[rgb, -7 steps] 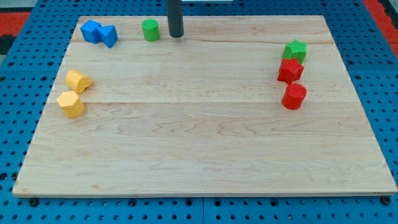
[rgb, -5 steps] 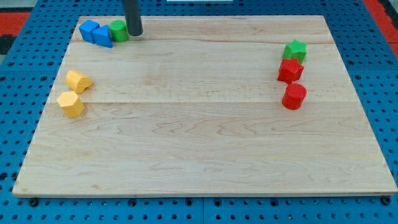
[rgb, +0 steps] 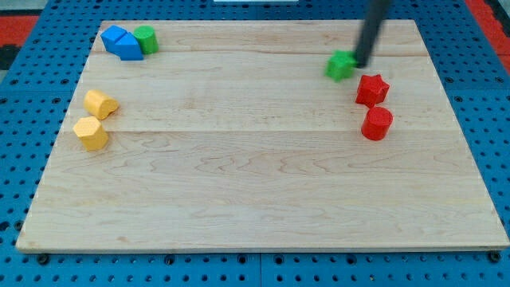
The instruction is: Push the green star below the blue triangle
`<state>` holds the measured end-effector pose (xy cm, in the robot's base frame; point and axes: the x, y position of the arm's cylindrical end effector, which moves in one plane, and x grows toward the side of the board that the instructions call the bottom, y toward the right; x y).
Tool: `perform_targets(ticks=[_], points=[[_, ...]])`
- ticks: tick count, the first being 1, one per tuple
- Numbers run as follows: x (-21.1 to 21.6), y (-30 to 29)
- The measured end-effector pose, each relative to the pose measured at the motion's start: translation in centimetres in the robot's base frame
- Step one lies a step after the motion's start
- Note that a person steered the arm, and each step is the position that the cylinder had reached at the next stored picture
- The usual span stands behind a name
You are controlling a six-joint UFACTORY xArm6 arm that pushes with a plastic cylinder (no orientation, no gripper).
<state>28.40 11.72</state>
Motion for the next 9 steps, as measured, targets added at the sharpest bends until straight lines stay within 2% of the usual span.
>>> perform_targets(ticks=[1,2,3,5,6,7,8,9], points=[[-1.2,-12.8],[-1.0,-5.8],[1.9,-2.6],[1.7,-25.2],[4.1,-18.6],[6.2,-23.4],[6.2,-29.7],[4.9,-31.9]])
